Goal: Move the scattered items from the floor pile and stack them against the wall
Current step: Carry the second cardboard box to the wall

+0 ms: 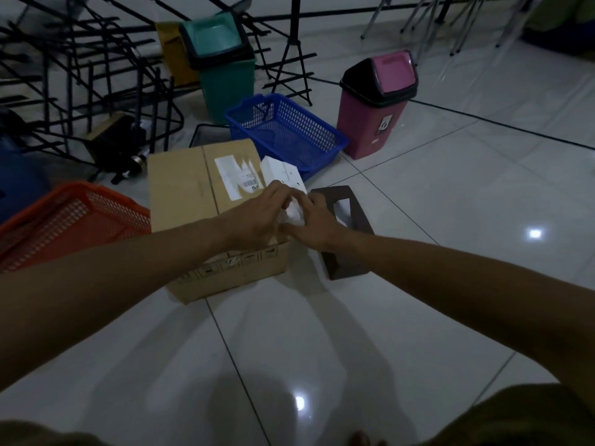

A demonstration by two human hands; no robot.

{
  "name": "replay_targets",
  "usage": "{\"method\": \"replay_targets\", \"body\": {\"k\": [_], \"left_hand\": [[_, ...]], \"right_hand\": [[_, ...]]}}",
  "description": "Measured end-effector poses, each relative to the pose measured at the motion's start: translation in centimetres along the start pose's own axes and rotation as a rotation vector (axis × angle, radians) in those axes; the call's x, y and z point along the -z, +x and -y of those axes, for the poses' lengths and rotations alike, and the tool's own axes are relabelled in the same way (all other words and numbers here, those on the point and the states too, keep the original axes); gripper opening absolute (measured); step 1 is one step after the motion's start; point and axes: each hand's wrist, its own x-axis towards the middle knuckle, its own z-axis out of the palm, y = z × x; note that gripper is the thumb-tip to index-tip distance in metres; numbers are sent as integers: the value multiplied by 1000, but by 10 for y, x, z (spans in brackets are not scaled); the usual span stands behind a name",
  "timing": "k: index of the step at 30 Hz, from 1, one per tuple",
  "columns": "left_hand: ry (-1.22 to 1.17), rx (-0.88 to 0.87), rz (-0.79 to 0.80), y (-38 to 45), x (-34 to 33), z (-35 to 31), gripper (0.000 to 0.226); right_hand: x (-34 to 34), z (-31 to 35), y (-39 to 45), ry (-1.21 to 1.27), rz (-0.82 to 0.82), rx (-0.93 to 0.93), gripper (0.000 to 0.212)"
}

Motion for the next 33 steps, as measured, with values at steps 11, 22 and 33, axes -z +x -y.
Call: {"method": "replay_targets", "body": {"k": [11,22,33], "left_hand": [[418,189,184,-18,-10,35,60],[480,843,371,-63,10,61,65],[591,785,590,-81,12,28,72]], "right_hand": [[-8,2,2,-111,33,-269,76],[-7,-6,18,-558,79,-7,51],[-23,19,18,-461,281,35,102]]}}
